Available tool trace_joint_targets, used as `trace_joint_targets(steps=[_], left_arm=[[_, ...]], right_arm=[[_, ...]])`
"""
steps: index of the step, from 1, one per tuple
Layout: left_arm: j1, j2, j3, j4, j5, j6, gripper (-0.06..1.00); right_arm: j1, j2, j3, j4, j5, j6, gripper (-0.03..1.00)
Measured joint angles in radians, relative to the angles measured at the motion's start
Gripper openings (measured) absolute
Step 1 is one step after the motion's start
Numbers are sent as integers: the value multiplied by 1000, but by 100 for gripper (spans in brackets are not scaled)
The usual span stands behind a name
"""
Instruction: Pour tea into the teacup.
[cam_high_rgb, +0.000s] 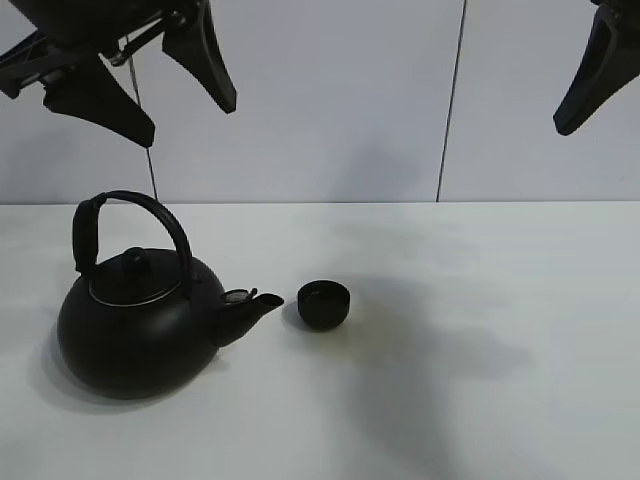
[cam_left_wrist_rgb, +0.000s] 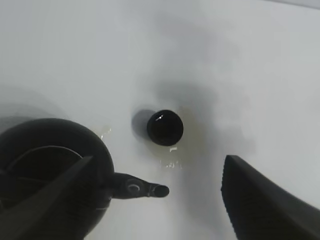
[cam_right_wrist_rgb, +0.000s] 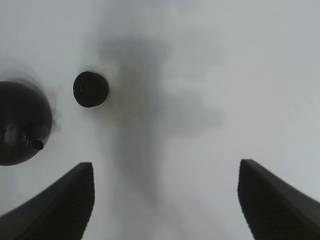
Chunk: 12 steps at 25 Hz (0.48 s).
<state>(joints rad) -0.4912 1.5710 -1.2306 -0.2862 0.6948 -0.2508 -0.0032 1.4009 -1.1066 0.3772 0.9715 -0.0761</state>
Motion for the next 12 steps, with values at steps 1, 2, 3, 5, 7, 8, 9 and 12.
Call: trace_joint_targets(steps=[1,2,3,5,7,8,9,12], left_arm=[[0,23,-35,-1,39,0,51],[0,42,-67,-1,77,0,51],[0,55,-96,-1,103,0,51],[0,66,-138,-1,126,0,51],[0,67,-171,-2,144,0,51],[0,67,-184,-6,151,0,51],[0,67,-190,-15,155,0,51],[0,67,-191,-24,168,0,51]], right_arm=[[0,0,0,0,0,0,55],[0,0,0,0,0,0,55],[0,0,0,0,0,0,55],[0,0,0,0,0,0,55],[0,0,0,0,0,0,55],[0,0,0,0,0,0,55],[0,0,0,0,0,0,55],[0,0,0,0,0,0,55]])
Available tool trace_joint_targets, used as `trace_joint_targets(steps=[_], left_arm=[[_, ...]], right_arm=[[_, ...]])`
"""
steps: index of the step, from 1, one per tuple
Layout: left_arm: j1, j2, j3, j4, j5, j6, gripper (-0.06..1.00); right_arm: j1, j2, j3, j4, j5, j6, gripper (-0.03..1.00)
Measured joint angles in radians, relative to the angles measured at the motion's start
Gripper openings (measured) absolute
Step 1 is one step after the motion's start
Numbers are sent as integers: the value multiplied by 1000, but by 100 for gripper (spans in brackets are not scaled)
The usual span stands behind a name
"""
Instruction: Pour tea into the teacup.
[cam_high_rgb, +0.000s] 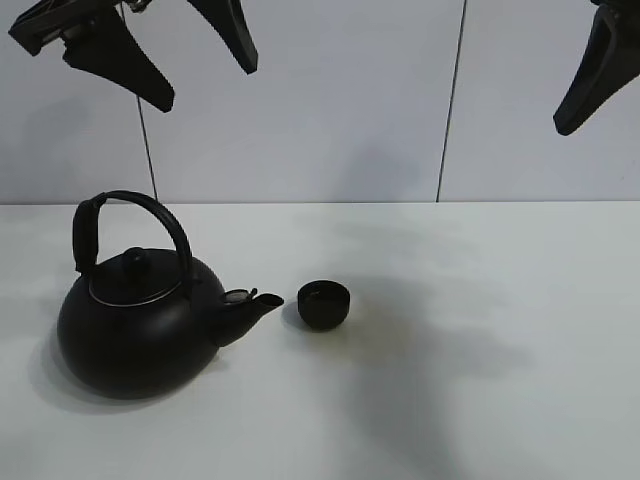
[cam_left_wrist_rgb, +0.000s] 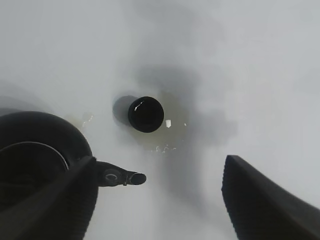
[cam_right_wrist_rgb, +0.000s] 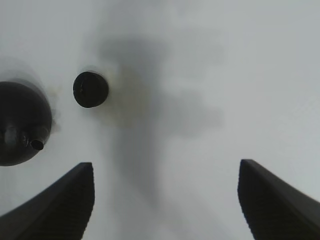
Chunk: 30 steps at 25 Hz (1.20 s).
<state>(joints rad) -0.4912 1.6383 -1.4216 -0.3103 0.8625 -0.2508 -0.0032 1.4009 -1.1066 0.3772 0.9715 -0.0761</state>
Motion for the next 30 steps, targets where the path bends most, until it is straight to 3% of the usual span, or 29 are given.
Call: trace_joint_targets(steps=[15,23,30], left_arm=[[-3,0,0,-24,2,-1,51],[-3,0,0,-26,5,-1,51],[-3,0,0,-27,6,-1,51]], right_arm=[[0,0,0,5,-1,8,55],[1,0,10,172,25,122,55],[91,0,17,192,-8,153,55]])
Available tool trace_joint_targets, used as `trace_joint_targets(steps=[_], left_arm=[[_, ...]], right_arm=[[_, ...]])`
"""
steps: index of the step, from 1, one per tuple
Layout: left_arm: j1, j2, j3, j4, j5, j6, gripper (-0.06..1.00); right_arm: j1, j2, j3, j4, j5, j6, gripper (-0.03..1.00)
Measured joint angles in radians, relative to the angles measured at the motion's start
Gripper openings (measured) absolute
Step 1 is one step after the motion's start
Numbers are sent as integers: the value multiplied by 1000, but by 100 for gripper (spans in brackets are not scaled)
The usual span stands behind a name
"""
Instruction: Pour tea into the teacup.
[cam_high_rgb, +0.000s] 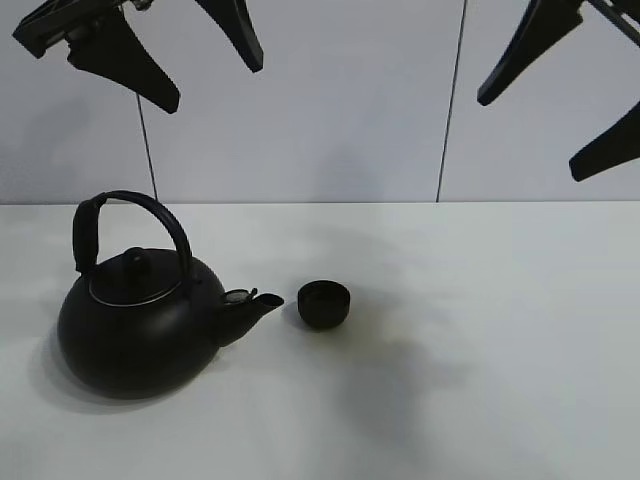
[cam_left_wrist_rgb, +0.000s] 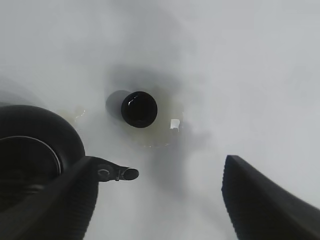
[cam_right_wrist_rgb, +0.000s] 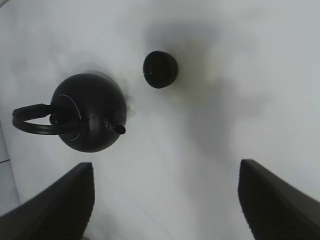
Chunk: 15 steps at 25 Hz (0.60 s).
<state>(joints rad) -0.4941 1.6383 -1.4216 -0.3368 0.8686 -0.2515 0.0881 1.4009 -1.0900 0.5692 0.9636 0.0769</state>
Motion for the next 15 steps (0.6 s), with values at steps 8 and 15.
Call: trace_joint_targets(steps=[8,15], left_arm=[[0,0,0,0,54,0,51],[0,0,0,0,68,0,51]], right_arm=[[45,0,0,7,-49,44,55],[45,0,0,7,-72,46,55]])
